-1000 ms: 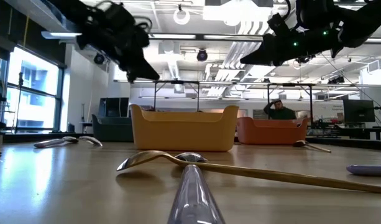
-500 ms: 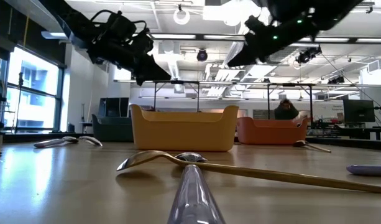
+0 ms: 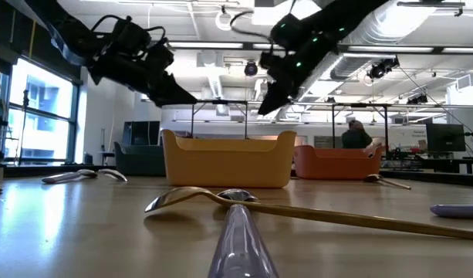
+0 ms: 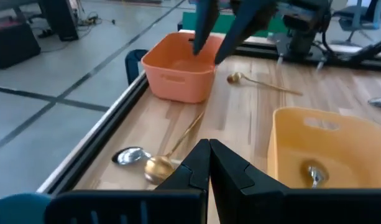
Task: Sort silverware by color (type)
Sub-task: Put the gold spoon into the orange bin
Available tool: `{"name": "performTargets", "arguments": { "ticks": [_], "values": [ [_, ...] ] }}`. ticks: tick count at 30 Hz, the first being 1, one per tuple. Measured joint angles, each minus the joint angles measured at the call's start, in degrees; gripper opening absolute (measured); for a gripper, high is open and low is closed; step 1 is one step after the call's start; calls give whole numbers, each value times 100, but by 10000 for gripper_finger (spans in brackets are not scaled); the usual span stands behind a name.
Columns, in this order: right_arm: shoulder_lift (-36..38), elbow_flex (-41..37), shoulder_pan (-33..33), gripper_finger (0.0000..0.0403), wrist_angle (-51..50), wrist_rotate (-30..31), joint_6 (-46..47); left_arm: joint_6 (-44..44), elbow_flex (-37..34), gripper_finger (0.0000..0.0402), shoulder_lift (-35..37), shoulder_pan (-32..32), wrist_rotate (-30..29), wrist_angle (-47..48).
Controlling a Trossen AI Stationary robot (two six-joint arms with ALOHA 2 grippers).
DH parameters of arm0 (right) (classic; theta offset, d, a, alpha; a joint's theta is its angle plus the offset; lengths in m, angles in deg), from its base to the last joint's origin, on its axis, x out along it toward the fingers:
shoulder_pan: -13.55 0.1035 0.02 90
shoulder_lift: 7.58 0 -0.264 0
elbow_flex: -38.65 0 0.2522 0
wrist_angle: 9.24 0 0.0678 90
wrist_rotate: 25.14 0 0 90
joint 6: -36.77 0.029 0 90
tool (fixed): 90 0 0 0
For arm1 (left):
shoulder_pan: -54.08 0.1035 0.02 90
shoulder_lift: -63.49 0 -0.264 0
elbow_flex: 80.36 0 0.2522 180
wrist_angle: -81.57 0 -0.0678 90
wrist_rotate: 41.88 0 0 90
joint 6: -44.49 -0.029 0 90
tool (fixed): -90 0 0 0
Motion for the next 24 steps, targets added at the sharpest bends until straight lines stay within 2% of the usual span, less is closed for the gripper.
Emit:
{"name": "performTargets", "arguments": {
  "ticks": [4,9,17,24],
  "values": [
    [-788,729,-85,129,-673,-299,-199,-43,-427,0,404,22,4,-228],
    [-1469,1252,-178,129,-1074,-326,-505,-144,-976,0,955,43,22,-465],
    [-2072,1324,-484,129,-1095,-385,-803,53,-1549,0,1589,43,4,-926],
    [-2374,1324,-640,128,-1150,-479,-961,84,-1679,0,1699,176,-66,-951]
  ]
}}
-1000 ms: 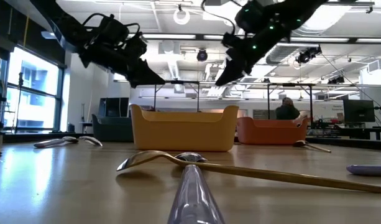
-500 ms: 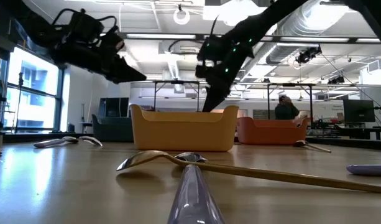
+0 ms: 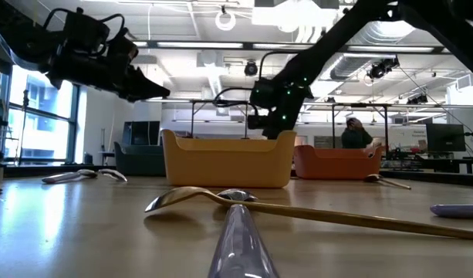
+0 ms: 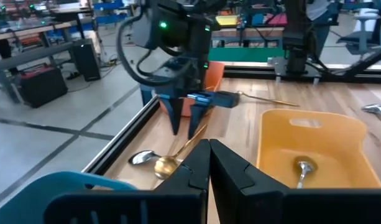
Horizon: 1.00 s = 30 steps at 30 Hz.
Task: Sort silverware by color (type)
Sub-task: Put the gold spoon into the orange bin
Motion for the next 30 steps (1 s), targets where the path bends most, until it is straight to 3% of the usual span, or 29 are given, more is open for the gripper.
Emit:
{"name": "performTargets", "arguments": {
  "ticks": [10,19,30],
  "values": [
    [-293,26,52,118,-95,-59,36,106,0,0,-4,44,1,-7],
    [-326,20,55,12,-23,64,215,146,0,0,-4,42,3,164],
    [259,-17,88,6,58,168,290,135,0,0,-4,38,5,175]
  ]
}}
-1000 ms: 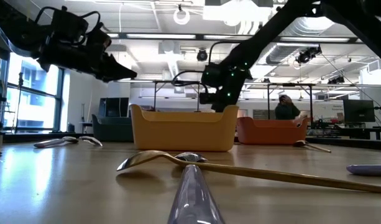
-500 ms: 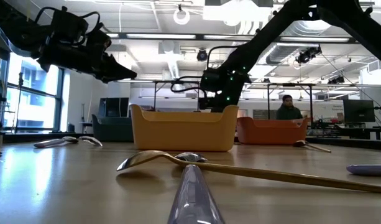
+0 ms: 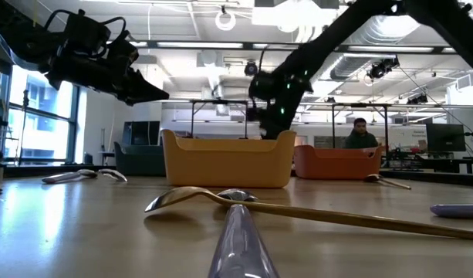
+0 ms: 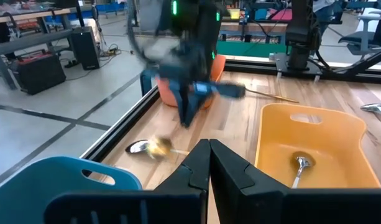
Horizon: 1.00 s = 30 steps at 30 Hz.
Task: Sort silverware by color (type)
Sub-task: Put the gold spoon into the orange bin
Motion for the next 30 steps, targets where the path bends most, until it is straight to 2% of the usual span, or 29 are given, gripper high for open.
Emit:
{"name": "performTargets", "arguments": {
  "ticks": [7,12,17,25,30],
  "values": [
    [764,2,17,5,-155,-81,188,-138,0,0,0,0,-2,9],
    [1619,15,7,5,-845,-55,100,-148,0,0,0,0,0,11],
    [2356,17,-425,4,-1703,41,-53,-142,2,0,0,0,0,9],
    [2296,9,-1352,4,-2643,32,-384,-88,2,0,0,0,0,4],
    [2039,6,-1928,4,-2909,-382,-847,-48,2,0,0,-1,-2,10]
  ]
}}
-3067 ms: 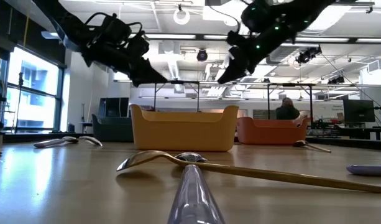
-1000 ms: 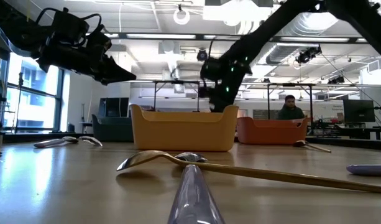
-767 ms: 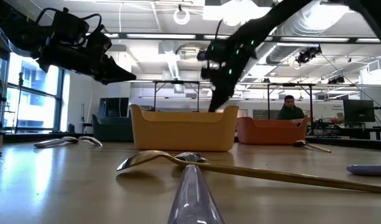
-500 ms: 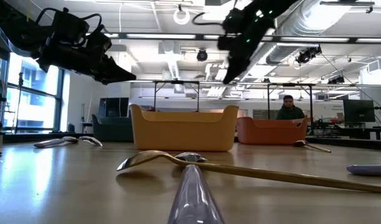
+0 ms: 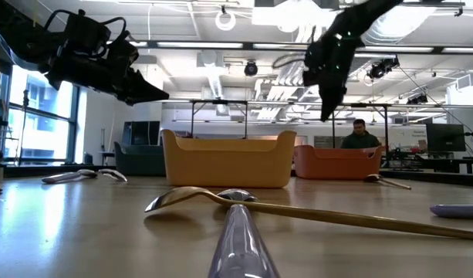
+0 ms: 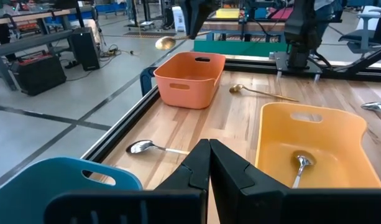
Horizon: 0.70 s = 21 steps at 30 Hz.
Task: Sort silverware by color (type)
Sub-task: Put the gold spoon into the orange bin
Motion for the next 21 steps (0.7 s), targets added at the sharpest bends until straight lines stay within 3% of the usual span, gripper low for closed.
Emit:
{"name": "performTargets", "arguments": {
  "ticks": [11,21],
  "values": [
    [-683,0,-378,4,-238,-170,-244,0,0,0,0,-1,1,88],
    [-1110,0,-403,4,-266,88,-346,-40,0,0,0,-1,0,89]
  ]
}}
